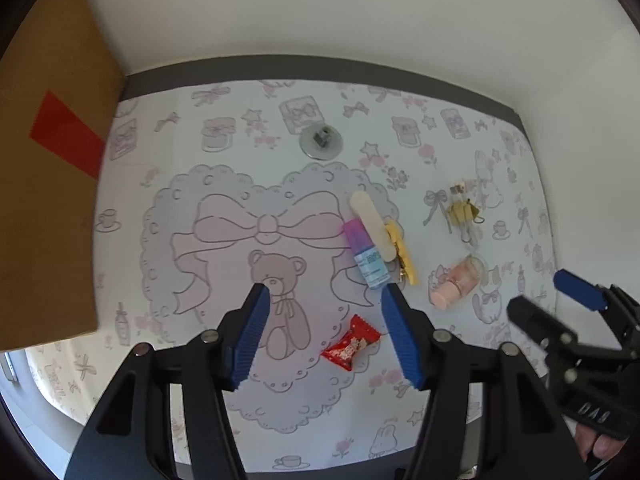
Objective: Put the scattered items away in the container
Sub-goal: 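Move both tools back over the remaining items on the mat, then grasp the pink-capped spray bottle with the left gripper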
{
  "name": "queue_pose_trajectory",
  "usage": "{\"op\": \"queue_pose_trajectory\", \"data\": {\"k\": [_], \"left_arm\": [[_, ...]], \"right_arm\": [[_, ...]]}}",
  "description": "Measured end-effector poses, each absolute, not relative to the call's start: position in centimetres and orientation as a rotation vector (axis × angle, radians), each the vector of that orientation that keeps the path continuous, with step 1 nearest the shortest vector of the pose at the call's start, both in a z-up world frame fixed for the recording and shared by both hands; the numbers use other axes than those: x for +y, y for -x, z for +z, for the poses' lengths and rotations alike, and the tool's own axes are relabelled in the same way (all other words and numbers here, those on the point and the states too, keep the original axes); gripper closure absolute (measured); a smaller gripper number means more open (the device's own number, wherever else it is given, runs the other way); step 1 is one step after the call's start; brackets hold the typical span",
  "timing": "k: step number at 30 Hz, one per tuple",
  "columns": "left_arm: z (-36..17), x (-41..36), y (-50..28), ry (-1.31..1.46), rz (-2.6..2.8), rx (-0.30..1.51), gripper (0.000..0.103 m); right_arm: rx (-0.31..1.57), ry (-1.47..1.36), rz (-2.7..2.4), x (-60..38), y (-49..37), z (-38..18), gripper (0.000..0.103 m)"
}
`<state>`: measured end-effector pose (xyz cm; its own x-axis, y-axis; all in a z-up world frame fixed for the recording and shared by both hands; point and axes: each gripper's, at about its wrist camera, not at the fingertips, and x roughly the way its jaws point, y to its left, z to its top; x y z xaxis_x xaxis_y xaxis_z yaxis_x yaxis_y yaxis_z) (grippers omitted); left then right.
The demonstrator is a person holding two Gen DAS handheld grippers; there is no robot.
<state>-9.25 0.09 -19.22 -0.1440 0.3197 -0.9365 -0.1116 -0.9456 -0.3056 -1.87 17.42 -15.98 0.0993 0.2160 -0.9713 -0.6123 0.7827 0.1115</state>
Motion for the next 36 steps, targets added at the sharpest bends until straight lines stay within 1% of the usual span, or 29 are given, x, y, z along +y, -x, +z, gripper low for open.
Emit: {"op": "queue_pose_trajectory", "data": {"k": [12, 14, 16, 26, 28, 30, 32, 33, 34, 36], "left_arm": [[-22.5, 2.5, 11.0, 1.928, 2.090, -0.199, 0.046], [-22.9, 2.8, 11.3, 1.944, 2.076, -0.185, 0.046], [-23.4, 3.0, 11.4, 1.960, 2.061, -0.172, 0.046], [-24.1, 3.5, 11.9, 1.984, 2.037, -0.110, 0.046], [-24.0, 3.6, 11.8, 1.985, 2.035, -0.099, 0.047], [-23.9, 3.5, 11.8, 1.991, 2.037, -0.080, 0.053], [-23.8, 3.3, 11.7, 1.994, 2.035, -0.069, 0.059], [-23.8, 3.1, 11.7, 1.996, 2.034, -0.068, 0.063], [-23.8, 2.9, 11.6, 1.997, 2.034, -0.069, 0.066], [-23.8, 2.4, 11.6, 1.999, 2.027, -0.085, 0.083]], "right_arm": [[1.423, 0.433, 0.660, 17.6, 2.1, -20.1, 0.023], [1.434, 0.446, 0.670, 17.8, 2.0, -20.6, 0.026], [1.445, 0.461, 0.680, 18.1, 1.9, -21.1, 0.027], [1.467, 0.541, 0.724, 19.5, 1.7, -23.0, 0.027], [1.470, 0.553, 0.734, 19.8, 1.7, -23.3, 0.028], [1.472, 0.575, 0.738, 20.1, 1.9, -23.5, 0.039], [1.483, 0.597, 0.742, 20.4, 2.1, -23.9, 0.055], [1.487, 0.601, 0.743, 20.4, 2.1, -24.0, 0.057], [1.484, 0.604, 0.743, 20.5, 2.2, -24.0, 0.060], [1.475, 0.611, 0.740, 20.5, 2.2, -24.0, 0.070]]}}
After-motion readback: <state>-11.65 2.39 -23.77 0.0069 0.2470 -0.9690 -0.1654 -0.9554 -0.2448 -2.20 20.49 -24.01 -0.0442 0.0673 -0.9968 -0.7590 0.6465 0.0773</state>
